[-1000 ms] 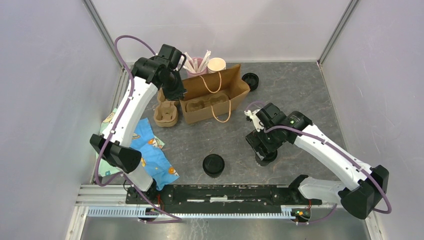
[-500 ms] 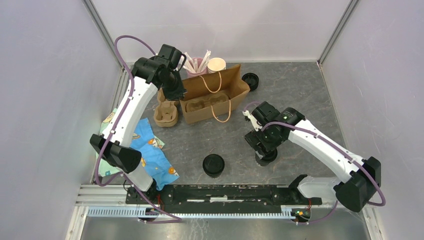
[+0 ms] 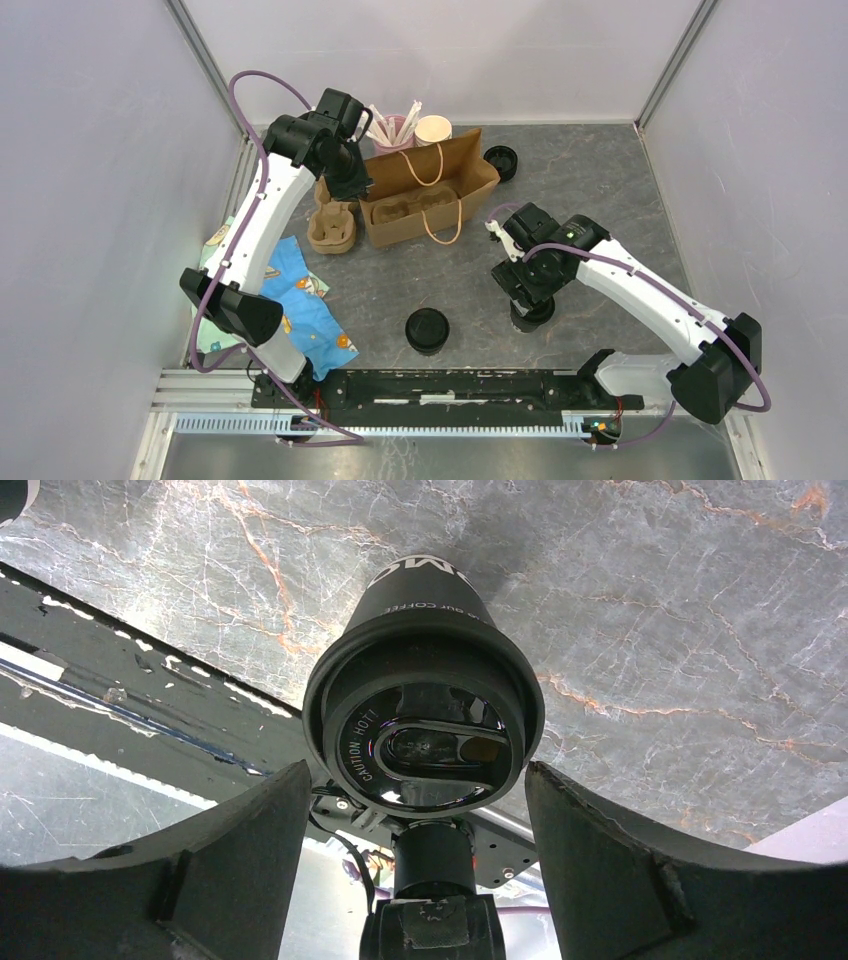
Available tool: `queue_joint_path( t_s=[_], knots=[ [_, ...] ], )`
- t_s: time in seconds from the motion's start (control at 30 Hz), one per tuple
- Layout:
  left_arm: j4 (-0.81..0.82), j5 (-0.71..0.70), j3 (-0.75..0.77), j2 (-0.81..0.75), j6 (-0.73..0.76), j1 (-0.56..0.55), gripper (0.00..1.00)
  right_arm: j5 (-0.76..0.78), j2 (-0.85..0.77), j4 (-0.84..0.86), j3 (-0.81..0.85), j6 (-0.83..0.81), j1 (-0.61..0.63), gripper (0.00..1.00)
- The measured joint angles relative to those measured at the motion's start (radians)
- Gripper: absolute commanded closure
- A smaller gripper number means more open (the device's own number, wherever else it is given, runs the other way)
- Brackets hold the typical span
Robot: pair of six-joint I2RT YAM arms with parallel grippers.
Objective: Pack the takeout coffee
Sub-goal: Pick up the coffee cup from the center of the board.
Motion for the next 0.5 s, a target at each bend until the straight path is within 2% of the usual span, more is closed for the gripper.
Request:
queue_joint_path(
  t_s=[0.5],
  knots=[
    [0.002, 0.001, 0.000, 0.000, 0.000, 0.000, 0.92, 0.008, 0.013, 0.018, -0.026, 0.000, 0.000, 0.19]
  ],
)
